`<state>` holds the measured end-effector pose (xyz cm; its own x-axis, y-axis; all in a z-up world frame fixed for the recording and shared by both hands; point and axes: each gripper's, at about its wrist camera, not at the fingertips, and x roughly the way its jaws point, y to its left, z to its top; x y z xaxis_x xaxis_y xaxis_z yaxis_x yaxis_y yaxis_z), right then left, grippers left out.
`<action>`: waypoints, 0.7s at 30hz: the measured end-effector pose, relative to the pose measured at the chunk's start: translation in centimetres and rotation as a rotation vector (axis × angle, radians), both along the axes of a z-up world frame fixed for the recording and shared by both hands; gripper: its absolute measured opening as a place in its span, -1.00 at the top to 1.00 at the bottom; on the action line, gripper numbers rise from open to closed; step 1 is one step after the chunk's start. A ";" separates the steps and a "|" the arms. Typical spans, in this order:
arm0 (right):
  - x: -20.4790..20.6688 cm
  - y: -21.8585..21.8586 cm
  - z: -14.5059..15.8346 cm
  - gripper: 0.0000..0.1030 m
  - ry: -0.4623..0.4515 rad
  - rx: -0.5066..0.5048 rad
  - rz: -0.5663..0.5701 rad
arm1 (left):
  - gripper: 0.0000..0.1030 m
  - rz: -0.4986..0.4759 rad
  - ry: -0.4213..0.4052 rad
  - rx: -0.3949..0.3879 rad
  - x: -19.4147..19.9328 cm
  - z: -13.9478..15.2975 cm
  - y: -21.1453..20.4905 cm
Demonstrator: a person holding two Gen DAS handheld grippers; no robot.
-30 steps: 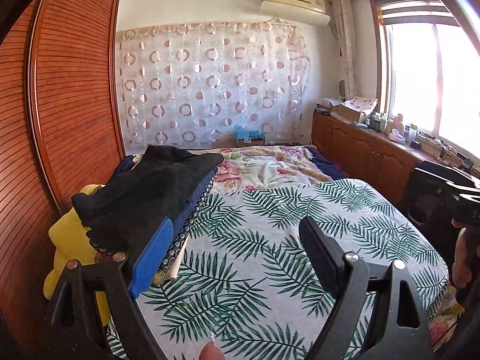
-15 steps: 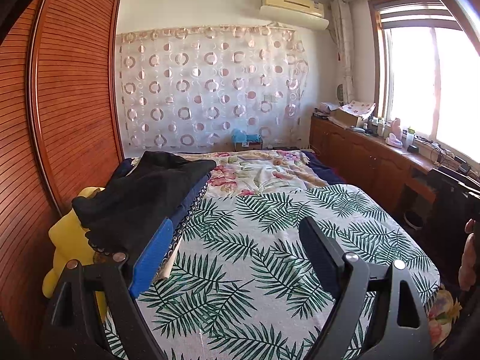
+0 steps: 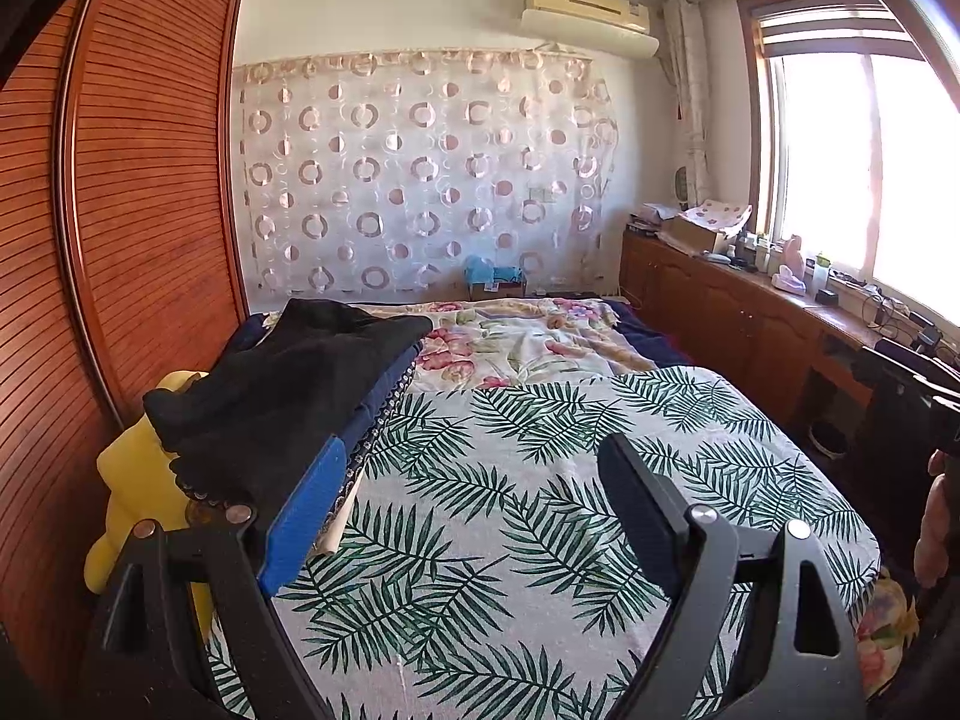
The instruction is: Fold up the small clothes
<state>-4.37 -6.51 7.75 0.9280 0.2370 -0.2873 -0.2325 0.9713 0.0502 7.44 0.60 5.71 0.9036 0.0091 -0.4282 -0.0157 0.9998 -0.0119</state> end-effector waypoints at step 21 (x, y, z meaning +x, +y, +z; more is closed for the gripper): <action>0.2 -2.3 -0.2 -0.74 0.003 -0.007 0.009 | -0.68 0.002 -0.001 0.000 -0.1 -0.1 0.0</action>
<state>-4.20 -8.76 7.55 0.9249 0.2433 -0.2921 -0.2412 0.9695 0.0439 7.37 0.58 5.66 0.9041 0.0106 -0.4272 -0.0176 0.9998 -0.0125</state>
